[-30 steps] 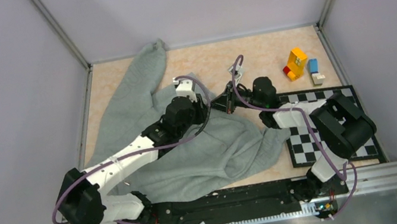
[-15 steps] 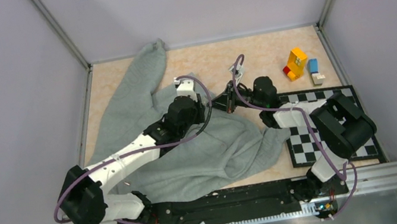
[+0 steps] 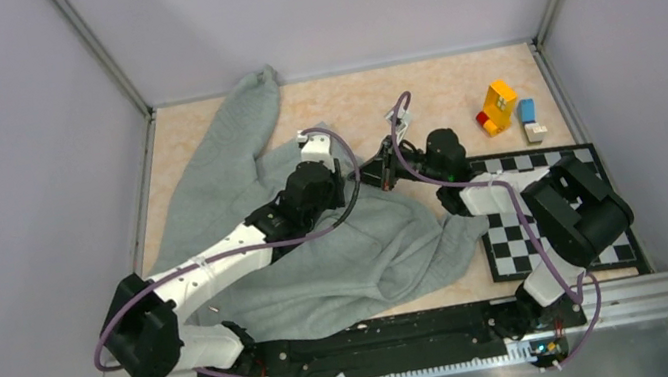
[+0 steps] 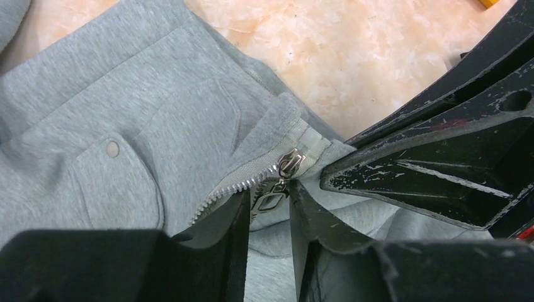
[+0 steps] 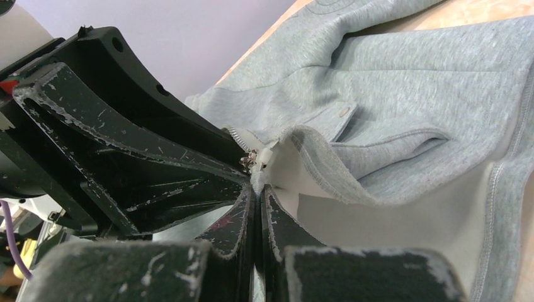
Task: Zip up the jacket
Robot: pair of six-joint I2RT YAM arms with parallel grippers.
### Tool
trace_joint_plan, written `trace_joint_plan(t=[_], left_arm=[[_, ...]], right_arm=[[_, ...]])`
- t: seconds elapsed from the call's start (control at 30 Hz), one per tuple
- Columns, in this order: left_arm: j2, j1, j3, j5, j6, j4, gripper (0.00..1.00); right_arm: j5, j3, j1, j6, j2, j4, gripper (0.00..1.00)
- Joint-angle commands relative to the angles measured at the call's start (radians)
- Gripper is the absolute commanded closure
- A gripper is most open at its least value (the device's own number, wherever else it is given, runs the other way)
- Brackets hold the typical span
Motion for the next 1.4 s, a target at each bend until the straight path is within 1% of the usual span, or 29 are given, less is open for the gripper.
trace_joint_plan(t=[0.0, 0.1, 0.2, 0.27, 0.33, 0.47, 0.6, 0.77, 0.83, 0.87, 0.9, 0.93, 0.97, 1.0, 1.03, 1.13, 1.23, 1.37], left_arm=[[0.004, -0.002, 0.031, 0.002, 0.037, 0.053, 0.70], [-0.001, -0.002, 0.024, -0.007, 0.051, 0.047, 0.78], [-0.012, -0.002, 0.015, -0.031, 0.048, 0.006, 0.92], [-0.026, -0.002, 0.003, -0.029, 0.048, -0.033, 1.00], [-0.043, -0.001, -0.016, 0.017, 0.071, -0.041, 1.00], [-0.069, 0.005, -0.041, 0.100, 0.065, -0.106, 1.00], [-0.094, 0.015, -0.070, 0.116, 0.056, -0.171, 1.00], [-0.129, 0.037, -0.106, 0.111, 0.052, -0.215, 1.00], [-0.156, 0.041, -0.109, 0.151, 0.057, -0.197, 1.00], [-0.168, 0.041, -0.107, 0.194, 0.063, -0.176, 0.96], [-0.181, 0.042, -0.102, 0.236, 0.059, -0.156, 0.83], [-0.193, 0.043, -0.101, 0.268, 0.045, -0.133, 0.65], [-0.205, 0.043, -0.103, 0.296, 0.025, -0.108, 0.51], [-0.217, 0.045, -0.107, 0.313, 0.001, -0.074, 0.42], [-0.226, 0.048, -0.111, 0.322, -0.023, -0.039, 0.37], [-0.221, 0.052, -0.097, 0.300, -0.083, 0.040, 0.33], [-0.170, 0.053, -0.051, 0.222, -0.091, 0.057, 0.38], [-0.105, 0.052, -0.016, 0.189, -0.061, 0.092, 0.46]], right_arm=[[-0.013, 0.029, 0.005, 0.000, -0.019, 0.085, 1.00], [-0.003, 0.025, 0.004, -0.002, -0.027, 0.085, 1.00], [0.033, 0.021, 0.005, -0.020, -0.048, 0.051, 1.00], [0.065, 0.013, 0.005, -0.032, -0.065, 0.033, 1.00], [0.091, 0.004, 0.003, -0.033, -0.076, 0.032, 1.00], [0.125, -0.012, 0.000, -0.026, -0.087, 0.045, 1.00], [0.153, -0.032, -0.008, -0.029, -0.109, 0.058, 1.00], [0.131, -0.017, -0.010, -0.053, -0.124, 0.049, 1.00], [0.090, 0.001, -0.010, -0.066, -0.118, 0.033, 1.00], [0.075, 0.004, -0.010, -0.065, -0.116, 0.033, 1.00], [0.067, 0.003, -0.010, -0.065, -0.115, 0.035, 1.00], [0.065, 0.002, -0.009, -0.065, -0.115, 0.035, 1.00], [0.065, 0.001, -0.010, -0.065, -0.114, 0.034, 1.00], [0.064, 0.000, -0.010, -0.065, -0.114, 0.034, 1.00], [0.060, 0.000, -0.010, -0.059, -0.111, 0.038, 1.00], [0.052, -0.004, -0.008, -0.038, -0.103, 0.065, 1.00], [0.051, -0.002, -0.005, -0.030, -0.102, 0.070, 1.00], [0.054, 0.004, 0.001, -0.030, -0.105, 0.063, 1.00]])
